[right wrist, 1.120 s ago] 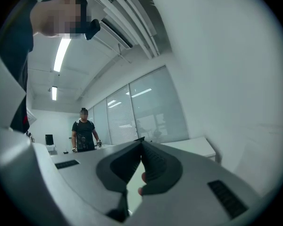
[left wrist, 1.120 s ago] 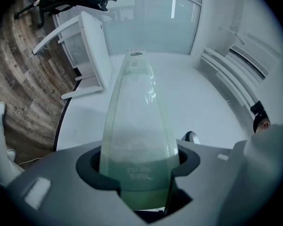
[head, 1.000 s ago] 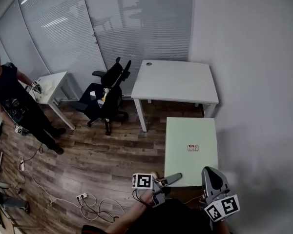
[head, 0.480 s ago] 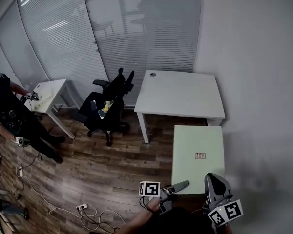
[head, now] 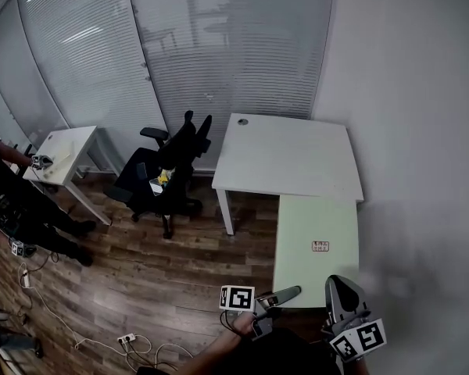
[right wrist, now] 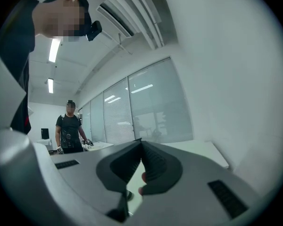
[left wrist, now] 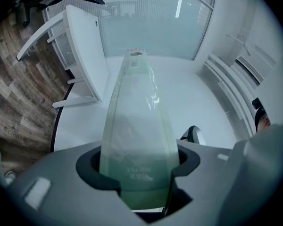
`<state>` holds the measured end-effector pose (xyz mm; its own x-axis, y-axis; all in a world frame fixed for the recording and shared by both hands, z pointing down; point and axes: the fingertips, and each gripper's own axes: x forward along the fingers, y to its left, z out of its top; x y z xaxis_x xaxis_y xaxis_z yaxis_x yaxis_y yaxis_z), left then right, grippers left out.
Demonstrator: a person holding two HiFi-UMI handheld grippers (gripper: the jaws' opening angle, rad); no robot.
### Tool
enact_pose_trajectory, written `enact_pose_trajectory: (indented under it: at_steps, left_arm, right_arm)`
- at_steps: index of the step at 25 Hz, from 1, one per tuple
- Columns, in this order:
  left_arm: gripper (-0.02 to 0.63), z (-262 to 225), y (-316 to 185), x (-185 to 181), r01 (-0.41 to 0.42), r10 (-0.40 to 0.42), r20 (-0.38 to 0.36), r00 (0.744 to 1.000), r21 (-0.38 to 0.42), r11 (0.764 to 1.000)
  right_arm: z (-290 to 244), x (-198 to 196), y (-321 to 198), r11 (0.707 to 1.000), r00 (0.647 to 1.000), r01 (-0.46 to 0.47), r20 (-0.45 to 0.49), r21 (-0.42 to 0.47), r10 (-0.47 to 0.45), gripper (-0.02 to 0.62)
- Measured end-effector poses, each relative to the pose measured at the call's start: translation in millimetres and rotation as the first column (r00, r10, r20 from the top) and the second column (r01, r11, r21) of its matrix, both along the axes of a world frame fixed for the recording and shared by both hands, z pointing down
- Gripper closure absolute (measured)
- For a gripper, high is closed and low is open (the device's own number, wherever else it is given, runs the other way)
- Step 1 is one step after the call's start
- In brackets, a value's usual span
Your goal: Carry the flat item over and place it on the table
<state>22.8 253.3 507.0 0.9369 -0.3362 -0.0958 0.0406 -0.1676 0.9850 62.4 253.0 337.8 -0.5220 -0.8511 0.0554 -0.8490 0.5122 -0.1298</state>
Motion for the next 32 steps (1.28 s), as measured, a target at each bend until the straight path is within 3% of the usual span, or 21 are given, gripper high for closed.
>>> enact_pose_trajectory:
  at_steps: [18, 27, 32]
  left_arm:
    - [0.33, 6, -78, -62, -0.026, 0.026, 0.01, 1.0, 0.003, 1.0]
    - [0.33, 8, -93, -73, -0.061, 0.061, 0.019, 0.998, 0.0, 0.998]
    - [0.33, 1, -106, -61, -0.08, 0.078, -0.047, 0.996, -0.055, 0.995]
  right_arm:
    - [6, -58, -76, 1.0, 1.0, -0.027, -0.007, 0.008, 0.027, 0.595]
    - [10, -66, -89, 0.998, 0.998, -0.066, 0.002, -0.004, 0.066, 0.595]
    - [15, -55, -105, 0.996, 0.996, -0.089, 0.008, -0.02, 0.09, 0.595]
